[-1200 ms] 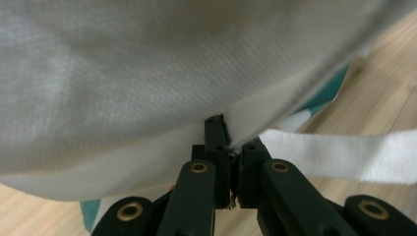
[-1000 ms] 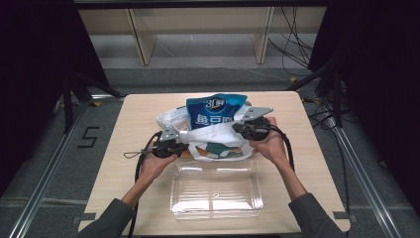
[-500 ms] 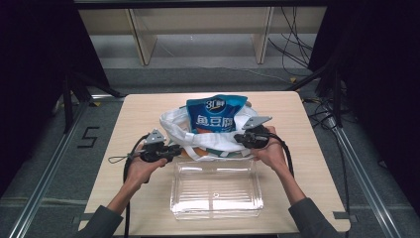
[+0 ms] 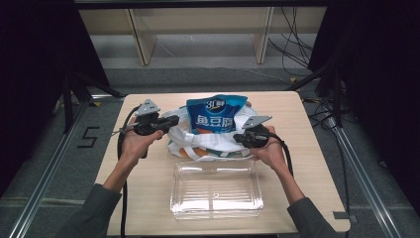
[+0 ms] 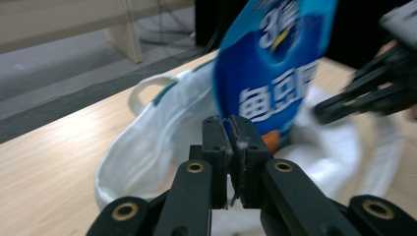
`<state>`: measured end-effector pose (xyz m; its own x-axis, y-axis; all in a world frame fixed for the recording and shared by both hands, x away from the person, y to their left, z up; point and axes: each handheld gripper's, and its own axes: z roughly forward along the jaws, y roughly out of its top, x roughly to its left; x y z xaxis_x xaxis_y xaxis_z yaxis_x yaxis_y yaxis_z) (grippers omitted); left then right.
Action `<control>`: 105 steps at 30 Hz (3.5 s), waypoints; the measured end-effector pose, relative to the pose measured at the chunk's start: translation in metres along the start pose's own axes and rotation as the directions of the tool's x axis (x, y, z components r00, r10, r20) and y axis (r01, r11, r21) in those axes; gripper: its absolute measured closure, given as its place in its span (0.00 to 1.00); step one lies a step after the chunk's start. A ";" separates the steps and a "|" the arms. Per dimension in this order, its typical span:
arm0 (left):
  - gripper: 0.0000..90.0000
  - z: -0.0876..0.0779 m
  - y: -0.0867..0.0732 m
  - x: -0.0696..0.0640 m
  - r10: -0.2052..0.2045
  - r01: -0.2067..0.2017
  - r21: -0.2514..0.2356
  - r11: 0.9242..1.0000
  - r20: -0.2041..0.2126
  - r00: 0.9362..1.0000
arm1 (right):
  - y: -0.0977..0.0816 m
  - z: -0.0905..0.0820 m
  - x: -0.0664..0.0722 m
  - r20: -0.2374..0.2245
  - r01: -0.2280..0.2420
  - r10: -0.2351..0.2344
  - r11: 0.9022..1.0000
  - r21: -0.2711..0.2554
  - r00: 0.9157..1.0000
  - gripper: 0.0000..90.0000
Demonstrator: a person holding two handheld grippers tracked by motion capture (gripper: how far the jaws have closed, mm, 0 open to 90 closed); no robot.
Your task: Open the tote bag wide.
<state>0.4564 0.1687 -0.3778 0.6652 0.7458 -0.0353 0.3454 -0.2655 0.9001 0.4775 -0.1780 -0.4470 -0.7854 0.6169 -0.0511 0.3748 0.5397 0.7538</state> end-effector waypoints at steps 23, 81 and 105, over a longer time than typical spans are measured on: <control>0.90 0.058 -0.083 0.011 -0.041 0.041 0.167 0.985 -0.002 0.999 | -0.009 -0.003 -0.012 -0.044 -0.085 0.085 0.996 0.012 0.995 0.86; 0.95 0.087 -0.080 -0.023 0.094 -0.155 0.325 0.933 0.195 0.976 | -0.003 0.045 -0.091 0.264 -0.164 0.113 0.970 0.181 0.958 1.00; 0.93 0.068 -0.078 0.046 -0.080 0.086 0.212 0.974 -0.036 0.996 | -0.021 -0.005 -0.022 0.019 0.002 -0.007 0.978 0.207 1.000 1.00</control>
<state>0.5050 0.1823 -0.4785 0.6112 0.7862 -0.0913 0.5334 -0.3239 0.7814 0.4847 -0.2059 -0.4584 -0.7782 0.6242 -0.0687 0.4667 0.6481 0.6018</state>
